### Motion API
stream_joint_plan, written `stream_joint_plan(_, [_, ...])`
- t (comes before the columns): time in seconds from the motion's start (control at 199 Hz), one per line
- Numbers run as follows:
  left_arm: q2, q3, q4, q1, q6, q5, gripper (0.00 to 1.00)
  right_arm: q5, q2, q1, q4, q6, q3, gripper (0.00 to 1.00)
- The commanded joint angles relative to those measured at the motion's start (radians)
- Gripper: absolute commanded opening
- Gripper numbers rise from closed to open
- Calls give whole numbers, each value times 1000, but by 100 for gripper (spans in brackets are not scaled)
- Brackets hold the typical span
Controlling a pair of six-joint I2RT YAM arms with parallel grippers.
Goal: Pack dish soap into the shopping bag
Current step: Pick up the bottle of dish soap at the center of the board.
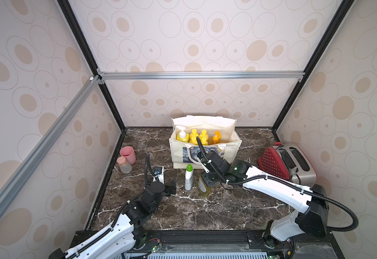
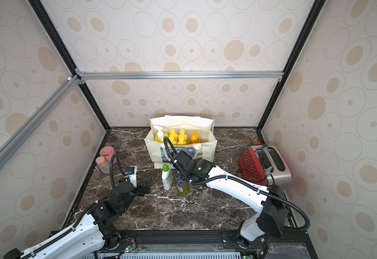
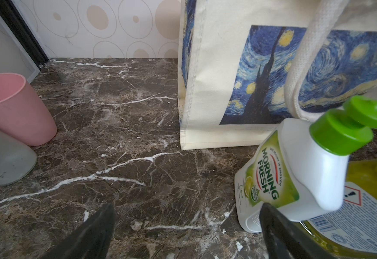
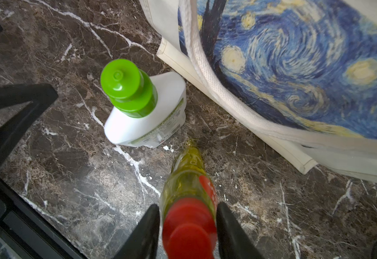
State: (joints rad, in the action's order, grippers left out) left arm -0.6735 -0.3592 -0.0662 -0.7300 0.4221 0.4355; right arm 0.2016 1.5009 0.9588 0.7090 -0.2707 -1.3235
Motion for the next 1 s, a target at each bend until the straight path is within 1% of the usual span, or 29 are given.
stream_joint_plan(0.0, [-3, -12, 11, 5, -6, 8, 99, -10, 9, -4, -11, -11, 11, 42])
stream_joint_plan(0.336, [-12, -16, 11, 6, -6, 7, 99, -22, 15, -5, -14, -7, 17, 32])
stream_joint_plan(0.517, [-16, -19, 9, 6, -6, 6, 99, -27, 10, -5, -3, -10, 19, 22])
stream_joint_plan(0.998, [-18, -18, 12, 5, -6, 5, 99, -42, -55, -6, 22, -6, 11, 10])
